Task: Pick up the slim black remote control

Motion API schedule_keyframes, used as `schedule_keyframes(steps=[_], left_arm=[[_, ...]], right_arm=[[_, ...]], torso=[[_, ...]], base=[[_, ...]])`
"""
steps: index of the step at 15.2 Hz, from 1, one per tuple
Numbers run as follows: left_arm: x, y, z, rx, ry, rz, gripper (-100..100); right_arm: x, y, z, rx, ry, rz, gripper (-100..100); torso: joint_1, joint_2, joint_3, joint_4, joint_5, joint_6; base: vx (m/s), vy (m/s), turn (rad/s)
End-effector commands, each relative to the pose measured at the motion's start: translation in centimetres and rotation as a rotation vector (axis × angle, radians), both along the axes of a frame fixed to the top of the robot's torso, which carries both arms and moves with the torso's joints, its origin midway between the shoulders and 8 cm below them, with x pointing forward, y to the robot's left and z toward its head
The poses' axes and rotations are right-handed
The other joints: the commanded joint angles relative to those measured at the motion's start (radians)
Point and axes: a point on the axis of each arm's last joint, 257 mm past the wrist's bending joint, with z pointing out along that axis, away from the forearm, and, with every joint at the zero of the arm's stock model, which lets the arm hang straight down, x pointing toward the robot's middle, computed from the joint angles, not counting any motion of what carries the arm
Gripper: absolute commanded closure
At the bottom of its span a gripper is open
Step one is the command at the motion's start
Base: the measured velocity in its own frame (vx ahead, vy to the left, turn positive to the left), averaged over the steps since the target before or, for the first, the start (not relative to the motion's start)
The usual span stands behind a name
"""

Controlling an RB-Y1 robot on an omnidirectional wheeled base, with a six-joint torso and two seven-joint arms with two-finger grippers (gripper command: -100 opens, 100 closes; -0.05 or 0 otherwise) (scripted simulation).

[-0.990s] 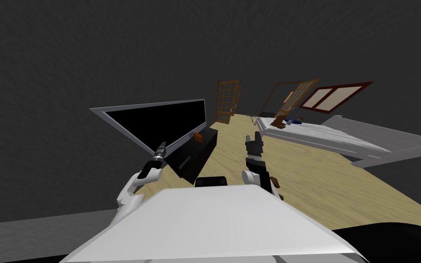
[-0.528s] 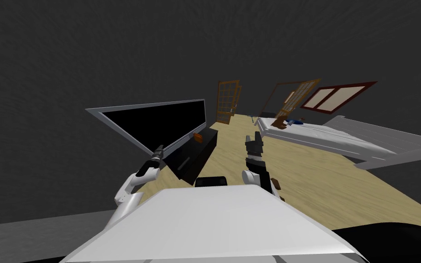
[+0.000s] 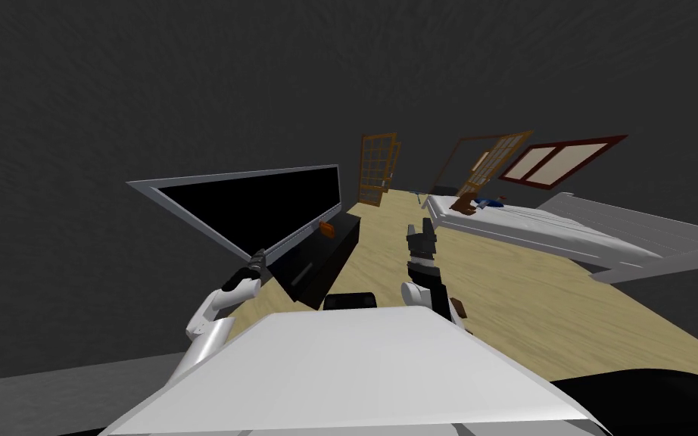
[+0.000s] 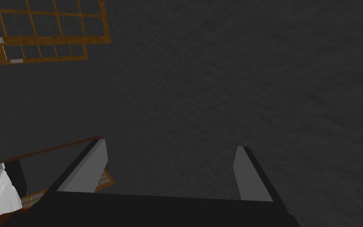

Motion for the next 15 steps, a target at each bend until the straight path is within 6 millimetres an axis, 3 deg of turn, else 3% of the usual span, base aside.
schedule_keyframes(steps=[1, 4, 6, 7, 9, 12, 14, 15], left_arm=[[-0.6, 0.7, -1.0, -0.022, 0.031, 0.022, -100], [-2.6, 2.7, -4.0, -0.107, 0.096, 0.109, -100], [-3.3, 2.8, -5.0, -0.121, 0.126, 0.121, -100], [-4.4, 3.6, -6.6, -0.166, 0.152, 0.164, -100], [-4.7, 3.5, -7.0, -0.175, 0.171, 0.171, -100], [-7.4, 4.3, -10.6, -0.280, 0.240, 0.262, -100], [-7.7, 4.2, -10.9, -0.288, 0.256, 0.267, -100], [-9.1, 4.2, -12.7, -0.343, 0.290, 0.312, -100]], right_arm=[[0.0, 0.0, 0.0, 0.000, 0.000, 0.000, 0], [0.0, 0.0, 0.0, 0.000, 0.000, 0.000, 0], [0.0, 0.0, 0.0, 0.000, 0.000, 0.000, 0], [0.0, 0.0, 0.0, 0.000, 0.000, 0.000, 0], [0.0, 0.0, 0.0, 0.000, 0.000, 0.000, 0], [0.0, 0.0, 0.0, 0.000, 0.000, 0.000, 0], [0.0, 0.0, 0.0, 0.000, 0.000, 0.000, 0], [0.0, 0.0, 0.0, 0.000, 0.000, 0.000, 0]], torso=[[0.000, 0.000, 0.000, 0.000, 0.000, 0.000], [0.000, 0.000, 0.000, 0.000, 0.000, 0.000], [-0.001, -0.002, -0.001, 0.000, 0.000, 0.000], [-0.001, -0.001, -0.001, 0.000, 0.000, 0.000], [0.000, -0.001, -0.001, 0.000, 0.000, 0.000], [0.000, -0.001, -0.001, 0.000, 0.000, 0.000], [-0.001, -0.003, -0.002, -0.001, 0.000, 0.000], [-0.001, -0.002, -0.001, -0.001, 0.000, 0.000]], base=[[0.041, -0.029, 0.000], [0.059, -0.041, -0.016], [0.067, -0.042, -0.010], [0.060, -0.034, -0.028], [0.057, -0.028, -0.014], [0.069, -0.030, -0.035], [0.087, -0.039, -0.024], [0.071, -0.030, -0.030]])
